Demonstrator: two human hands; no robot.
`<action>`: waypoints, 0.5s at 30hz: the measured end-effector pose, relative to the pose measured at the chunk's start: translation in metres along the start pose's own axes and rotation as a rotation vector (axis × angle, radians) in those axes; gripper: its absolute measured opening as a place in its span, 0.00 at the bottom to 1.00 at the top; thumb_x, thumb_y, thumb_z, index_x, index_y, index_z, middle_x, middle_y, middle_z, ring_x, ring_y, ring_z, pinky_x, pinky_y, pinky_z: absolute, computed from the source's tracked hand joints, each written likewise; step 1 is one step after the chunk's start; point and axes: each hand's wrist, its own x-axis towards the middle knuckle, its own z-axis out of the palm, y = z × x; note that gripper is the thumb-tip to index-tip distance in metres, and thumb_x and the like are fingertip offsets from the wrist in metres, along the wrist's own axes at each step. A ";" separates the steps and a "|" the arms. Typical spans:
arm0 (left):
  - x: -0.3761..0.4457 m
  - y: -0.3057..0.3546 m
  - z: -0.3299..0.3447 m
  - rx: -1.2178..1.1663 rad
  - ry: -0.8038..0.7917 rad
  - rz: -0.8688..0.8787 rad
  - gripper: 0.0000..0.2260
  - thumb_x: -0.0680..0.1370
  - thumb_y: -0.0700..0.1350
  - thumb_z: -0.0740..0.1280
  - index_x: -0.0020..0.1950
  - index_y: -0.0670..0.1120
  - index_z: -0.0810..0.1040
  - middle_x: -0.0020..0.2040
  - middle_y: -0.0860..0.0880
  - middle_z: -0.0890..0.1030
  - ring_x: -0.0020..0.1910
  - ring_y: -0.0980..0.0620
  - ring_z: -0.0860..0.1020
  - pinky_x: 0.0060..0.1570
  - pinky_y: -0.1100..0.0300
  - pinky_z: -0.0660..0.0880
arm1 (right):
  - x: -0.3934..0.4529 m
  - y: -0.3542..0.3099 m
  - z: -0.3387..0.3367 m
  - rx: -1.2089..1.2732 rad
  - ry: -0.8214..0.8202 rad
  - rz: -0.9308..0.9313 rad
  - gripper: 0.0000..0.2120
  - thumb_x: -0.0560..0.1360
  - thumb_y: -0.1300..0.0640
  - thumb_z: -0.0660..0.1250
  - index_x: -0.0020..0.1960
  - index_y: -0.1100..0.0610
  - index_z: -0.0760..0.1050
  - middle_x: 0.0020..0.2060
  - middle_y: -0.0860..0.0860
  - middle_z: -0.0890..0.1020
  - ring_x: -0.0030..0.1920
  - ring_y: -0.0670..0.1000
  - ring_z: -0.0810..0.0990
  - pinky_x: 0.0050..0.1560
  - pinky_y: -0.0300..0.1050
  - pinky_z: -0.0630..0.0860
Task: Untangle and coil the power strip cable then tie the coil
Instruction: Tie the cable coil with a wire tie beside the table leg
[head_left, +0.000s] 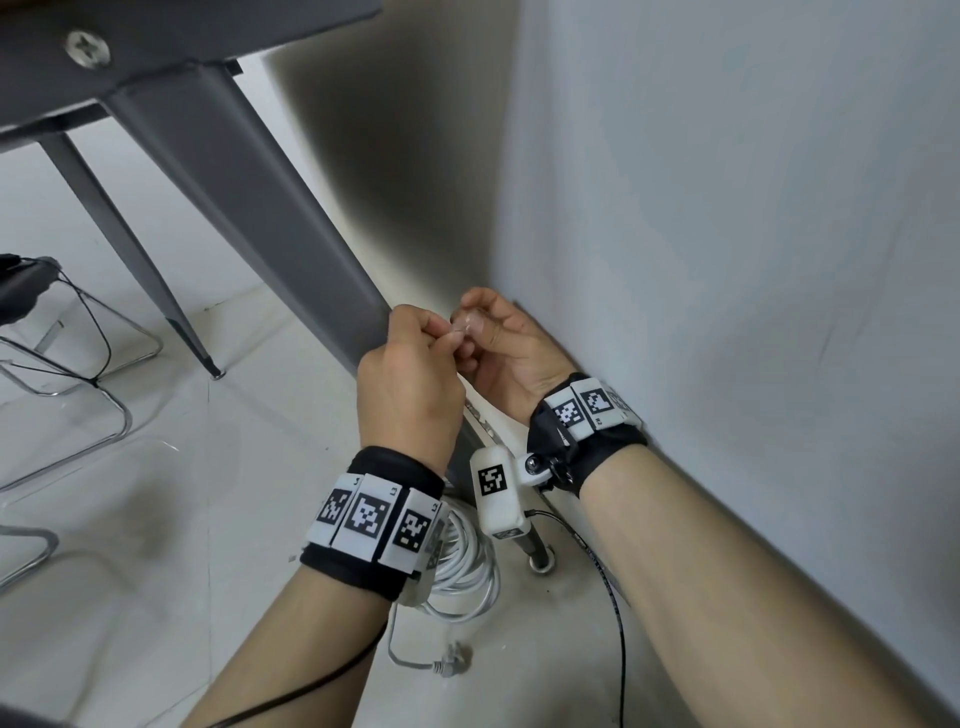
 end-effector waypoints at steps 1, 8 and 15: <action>0.000 0.000 0.000 -0.005 0.002 -0.009 0.07 0.78 0.37 0.67 0.45 0.47 0.71 0.31 0.61 0.74 0.31 0.67 0.74 0.34 0.79 0.67 | 0.000 -0.001 0.000 0.006 -0.008 0.009 0.08 0.72 0.66 0.67 0.49 0.57 0.72 0.33 0.49 0.79 0.31 0.45 0.75 0.35 0.37 0.73; 0.001 0.001 0.003 -0.051 0.028 -0.045 0.04 0.77 0.38 0.67 0.44 0.45 0.76 0.30 0.59 0.77 0.32 0.59 0.79 0.35 0.77 0.70 | -0.005 -0.006 0.003 0.054 0.015 -0.005 0.10 0.76 0.71 0.59 0.44 0.56 0.71 0.29 0.50 0.79 0.30 0.48 0.76 0.34 0.39 0.74; 0.004 0.004 0.001 -0.005 0.006 -0.032 0.04 0.76 0.40 0.69 0.41 0.44 0.79 0.31 0.51 0.82 0.32 0.51 0.82 0.41 0.55 0.80 | -0.006 -0.013 0.013 0.013 0.006 -0.070 0.09 0.68 0.69 0.60 0.41 0.57 0.65 0.26 0.50 0.77 0.34 0.50 0.76 0.44 0.48 0.66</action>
